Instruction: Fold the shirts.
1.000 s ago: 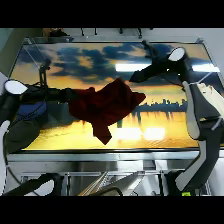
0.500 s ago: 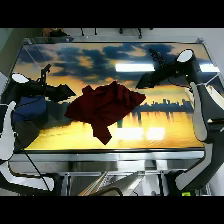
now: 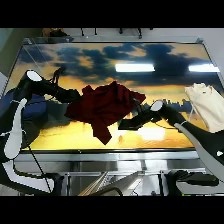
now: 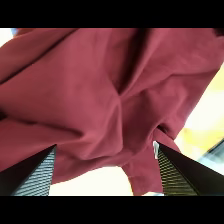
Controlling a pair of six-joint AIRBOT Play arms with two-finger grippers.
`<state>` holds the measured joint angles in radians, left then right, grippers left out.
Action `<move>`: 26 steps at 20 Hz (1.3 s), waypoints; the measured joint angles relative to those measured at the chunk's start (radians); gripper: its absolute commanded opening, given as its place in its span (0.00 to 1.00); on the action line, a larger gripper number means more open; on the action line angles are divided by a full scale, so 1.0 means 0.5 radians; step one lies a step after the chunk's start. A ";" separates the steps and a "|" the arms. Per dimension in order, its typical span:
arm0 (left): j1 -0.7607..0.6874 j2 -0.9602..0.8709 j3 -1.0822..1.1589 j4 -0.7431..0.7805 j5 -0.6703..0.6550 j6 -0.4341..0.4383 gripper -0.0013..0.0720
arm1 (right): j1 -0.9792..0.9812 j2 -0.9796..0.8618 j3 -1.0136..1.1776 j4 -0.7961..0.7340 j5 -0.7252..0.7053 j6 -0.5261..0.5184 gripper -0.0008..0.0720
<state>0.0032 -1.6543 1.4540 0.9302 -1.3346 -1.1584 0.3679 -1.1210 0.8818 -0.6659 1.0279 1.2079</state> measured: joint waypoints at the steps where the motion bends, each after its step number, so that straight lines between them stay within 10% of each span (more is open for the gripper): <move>1: -0.030 -0.001 0.001 0.009 0.033 -0.001 0.95 | 0.081 -0.008 -0.054 0.060 -0.108 -0.037 0.77; 6: -0.082 -0.001 0.003 0.034 0.110 -0.007 0.93 | 0.362 -0.114 -0.111 0.254 -0.476 -0.161 0.77; 13: 0.006 -0.001 0.003 0.043 0.096 -0.018 0.92 | 0.433 -0.213 0.002 0.495 -0.641 -0.470 0.05; 19: 0.020 -0.001 0.004 0.040 0.043 -0.038 0.92 | 0.388 -0.217 0.023 0.602 -0.469 -0.629 0.03; 26: -0.012 -0.001 0.004 0.041 -0.174 -0.076 0.92 | -0.189 0.129 0.025 -0.167 -0.170 -0.197 0.03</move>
<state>-0.0029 -1.6547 1.4559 0.9508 -1.4216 -1.1961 0.2733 -1.0565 0.8944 -0.7494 0.9428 1.1095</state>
